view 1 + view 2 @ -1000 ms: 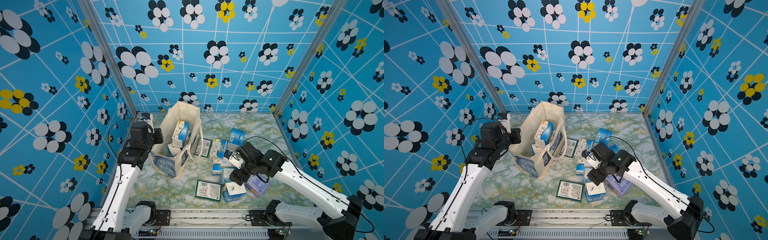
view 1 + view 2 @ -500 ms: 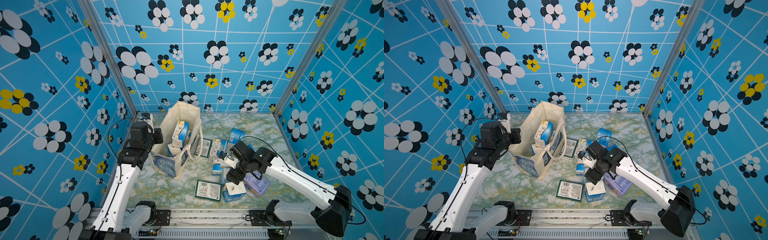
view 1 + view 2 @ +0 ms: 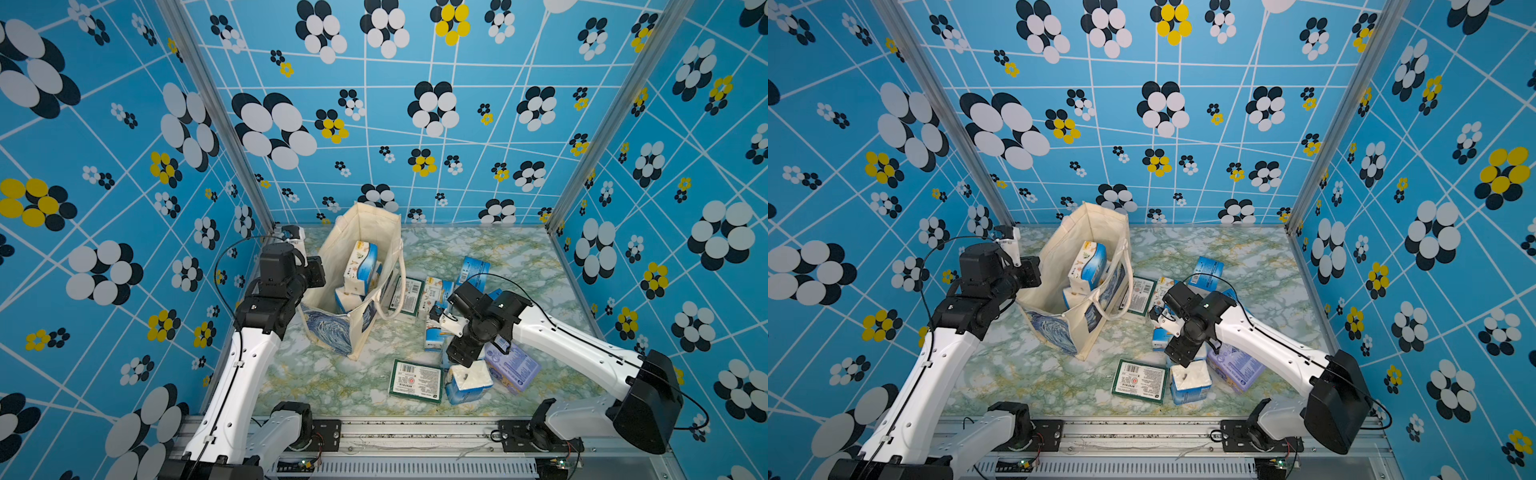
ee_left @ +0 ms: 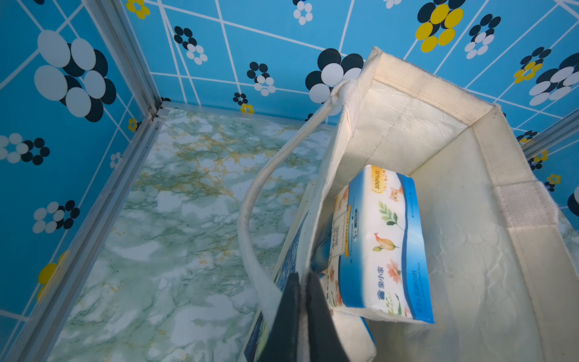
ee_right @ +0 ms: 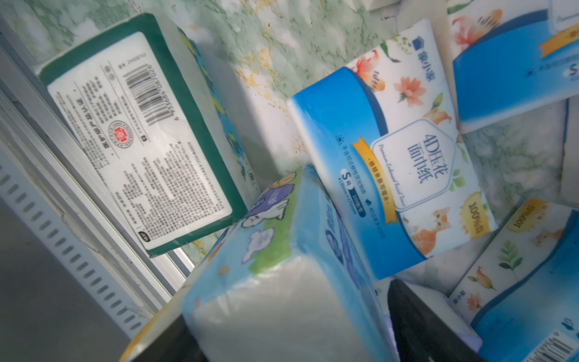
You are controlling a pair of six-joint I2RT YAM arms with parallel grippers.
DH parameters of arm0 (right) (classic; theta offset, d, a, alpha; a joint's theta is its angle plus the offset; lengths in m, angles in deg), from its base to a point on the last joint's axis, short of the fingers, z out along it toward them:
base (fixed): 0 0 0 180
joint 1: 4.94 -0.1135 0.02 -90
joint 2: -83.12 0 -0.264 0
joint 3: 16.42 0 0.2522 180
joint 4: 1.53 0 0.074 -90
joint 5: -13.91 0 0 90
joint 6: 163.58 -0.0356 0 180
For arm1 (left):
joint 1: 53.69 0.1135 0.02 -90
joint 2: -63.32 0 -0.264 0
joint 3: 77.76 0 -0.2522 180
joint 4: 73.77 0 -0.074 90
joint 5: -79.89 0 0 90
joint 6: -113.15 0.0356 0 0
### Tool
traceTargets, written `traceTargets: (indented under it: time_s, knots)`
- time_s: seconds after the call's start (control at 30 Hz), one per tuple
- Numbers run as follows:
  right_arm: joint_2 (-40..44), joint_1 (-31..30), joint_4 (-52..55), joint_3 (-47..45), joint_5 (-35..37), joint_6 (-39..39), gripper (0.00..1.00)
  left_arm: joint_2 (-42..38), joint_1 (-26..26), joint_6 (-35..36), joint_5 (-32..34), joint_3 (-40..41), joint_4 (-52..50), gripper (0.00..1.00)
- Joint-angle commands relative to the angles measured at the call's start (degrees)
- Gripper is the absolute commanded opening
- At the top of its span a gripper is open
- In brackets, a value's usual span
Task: Put tissues into the canvas bag
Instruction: Pick up the pack of facial tissues from the center of the board.
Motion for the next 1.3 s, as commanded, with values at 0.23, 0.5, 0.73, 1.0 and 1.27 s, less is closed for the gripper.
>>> traceTargets:
  time_s: [0.23,0.5,0.73,1.0,1.27]
  knots:
    - [-1.9,-0.4,-0.5,2.3,0.9,1.6,0.45,-0.9,1.2,1.2,-0.3,-0.1,-0.6,0.00]
    - [2.6,-0.3,-3.1,4.2,8.8,2.0,0.25,-1.2,1.4,0.9,-0.6,0.0,-0.6,0.00]
    - [5.0,0.1,2.9,12.0,13.1,4.1,0.25,-1.2,1.3,0.8,-0.8,-0.1,-0.8,0.00]
    - [6.9,0.5,-3.4,23.0,18.4,2.7,0.26,-1.3,1.4,0.4,-1.2,-0.1,-0.6,0.00]
    - [5.3,0.3,-27.2,28.5,6.7,-0.1,0.24,-1.3,1.3,-0.1,-1.6,-0.5,-0.6,0.00]
